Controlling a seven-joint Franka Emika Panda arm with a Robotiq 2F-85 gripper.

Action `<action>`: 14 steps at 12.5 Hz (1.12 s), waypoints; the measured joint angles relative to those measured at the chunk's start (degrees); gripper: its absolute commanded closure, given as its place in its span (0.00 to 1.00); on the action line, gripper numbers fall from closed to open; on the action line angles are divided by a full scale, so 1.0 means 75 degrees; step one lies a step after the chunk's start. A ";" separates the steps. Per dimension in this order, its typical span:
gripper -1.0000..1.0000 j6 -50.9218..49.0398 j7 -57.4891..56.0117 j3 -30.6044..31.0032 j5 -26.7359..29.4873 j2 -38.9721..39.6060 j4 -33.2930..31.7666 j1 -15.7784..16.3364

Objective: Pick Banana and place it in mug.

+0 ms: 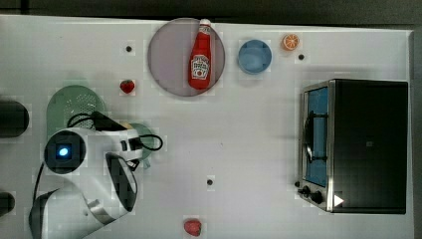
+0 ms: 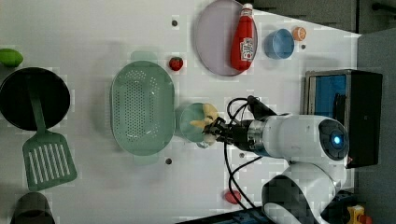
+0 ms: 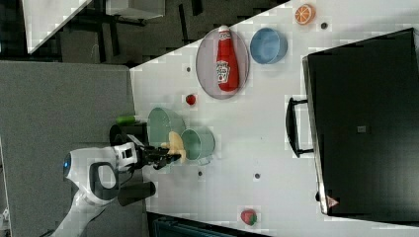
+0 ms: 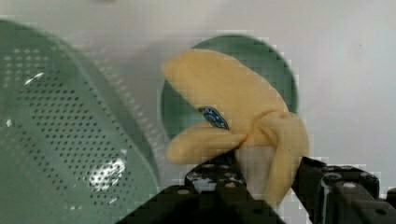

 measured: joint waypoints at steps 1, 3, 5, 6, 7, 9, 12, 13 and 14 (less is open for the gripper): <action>0.35 0.0328 0.0000 -0.0060 -0.0002 0.0036 -0.0075 -0.0017; 0.13 0.0474 0.0002 -0.0043 -0.0010 0.0147 -0.0119 -0.0023; 0.00 0.0586 0.0032 0.0009 -0.0139 0.0132 -0.0119 -0.0013; 0.00 0.0556 0.0032 -0.0013 -0.0201 0.0090 -0.0134 0.0026; 0.00 0.0522 0.0032 -0.0032 -0.0197 0.0102 -0.0134 0.0040; 0.00 0.0291 0.0034 -0.0187 -0.0195 -0.0047 -0.0090 0.0086; 0.00 -0.1119 0.0034 -0.0485 -0.0152 -0.0663 0.0403 -0.0012; 0.00 -0.1809 0.0032 -0.0737 -0.0132 -0.0903 0.0657 -0.0009; 0.00 -0.2316 0.0032 -0.1033 -0.0138 -0.1210 0.0880 -0.0067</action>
